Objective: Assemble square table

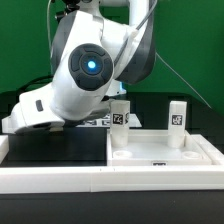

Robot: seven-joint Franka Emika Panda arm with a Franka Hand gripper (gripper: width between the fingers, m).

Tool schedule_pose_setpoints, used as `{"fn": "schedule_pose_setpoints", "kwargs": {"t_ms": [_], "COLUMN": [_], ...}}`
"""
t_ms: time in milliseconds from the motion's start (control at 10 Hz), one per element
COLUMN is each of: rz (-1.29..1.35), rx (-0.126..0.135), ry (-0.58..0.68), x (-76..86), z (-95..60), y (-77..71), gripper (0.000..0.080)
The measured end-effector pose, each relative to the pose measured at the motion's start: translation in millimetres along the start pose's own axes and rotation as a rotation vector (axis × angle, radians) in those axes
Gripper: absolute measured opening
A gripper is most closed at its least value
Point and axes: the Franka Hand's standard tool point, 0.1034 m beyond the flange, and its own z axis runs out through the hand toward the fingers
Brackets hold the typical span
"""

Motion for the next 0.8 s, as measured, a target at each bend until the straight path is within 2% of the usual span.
{"fn": "schedule_pose_setpoints", "kwargs": {"t_ms": [100, 400, 500, 800], "rz": [0.000, -0.003, -0.006, 0.007], "rx": [0.000, -0.003, -0.003, 0.007], "ry": [0.000, 0.002, 0.004, -0.003], "x": [0.1, 1.2, 0.9, -9.2], "z": [-0.1, -2.0, -7.6, -39.8], "y": [-0.1, -1.5, -2.0, 1.7], "gripper": [0.0288, 0.0288, 0.0288, 0.0288]}}
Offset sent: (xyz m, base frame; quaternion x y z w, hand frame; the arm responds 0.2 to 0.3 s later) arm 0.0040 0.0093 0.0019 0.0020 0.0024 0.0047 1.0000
